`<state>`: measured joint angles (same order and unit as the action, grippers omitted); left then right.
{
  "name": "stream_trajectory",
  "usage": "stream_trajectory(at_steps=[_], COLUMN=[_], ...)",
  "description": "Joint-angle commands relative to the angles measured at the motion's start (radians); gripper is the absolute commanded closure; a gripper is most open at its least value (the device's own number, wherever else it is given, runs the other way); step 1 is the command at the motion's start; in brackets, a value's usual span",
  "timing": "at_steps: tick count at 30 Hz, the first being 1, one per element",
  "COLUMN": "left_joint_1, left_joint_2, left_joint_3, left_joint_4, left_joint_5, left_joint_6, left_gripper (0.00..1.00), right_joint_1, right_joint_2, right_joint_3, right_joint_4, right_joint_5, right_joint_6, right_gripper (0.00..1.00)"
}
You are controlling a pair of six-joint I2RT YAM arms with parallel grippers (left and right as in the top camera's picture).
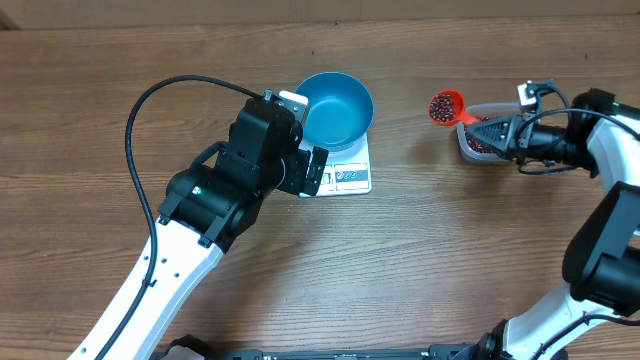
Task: Scoop item into bowl and weigh 150g on scale
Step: 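Lift the filled scoop and carry it left over the teal bowl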
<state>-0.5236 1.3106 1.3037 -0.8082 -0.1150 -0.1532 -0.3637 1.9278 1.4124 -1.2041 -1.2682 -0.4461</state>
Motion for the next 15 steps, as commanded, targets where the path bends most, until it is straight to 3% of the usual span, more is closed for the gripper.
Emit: stream_trajectory(at_steps=[1,15], left_joint_1=[0.002,0.002], left_joint_2=[-0.014,-0.014], left_joint_3=[0.021,0.021], left_joint_4=[0.001,0.001], left_joint_5=[0.008,0.008], left_joint_6=[0.018,0.018], left_gripper=[0.00,0.01], right_joint_1=[0.023,0.096], right_joint_2=[0.006,0.006], right_joint_3=[-0.005,-0.005], right_joint_4=[0.002,0.006], right_joint_5=[-0.036,-0.051], right_joint_6=[-0.016,-0.016], right_gripper=[0.96,0.96])
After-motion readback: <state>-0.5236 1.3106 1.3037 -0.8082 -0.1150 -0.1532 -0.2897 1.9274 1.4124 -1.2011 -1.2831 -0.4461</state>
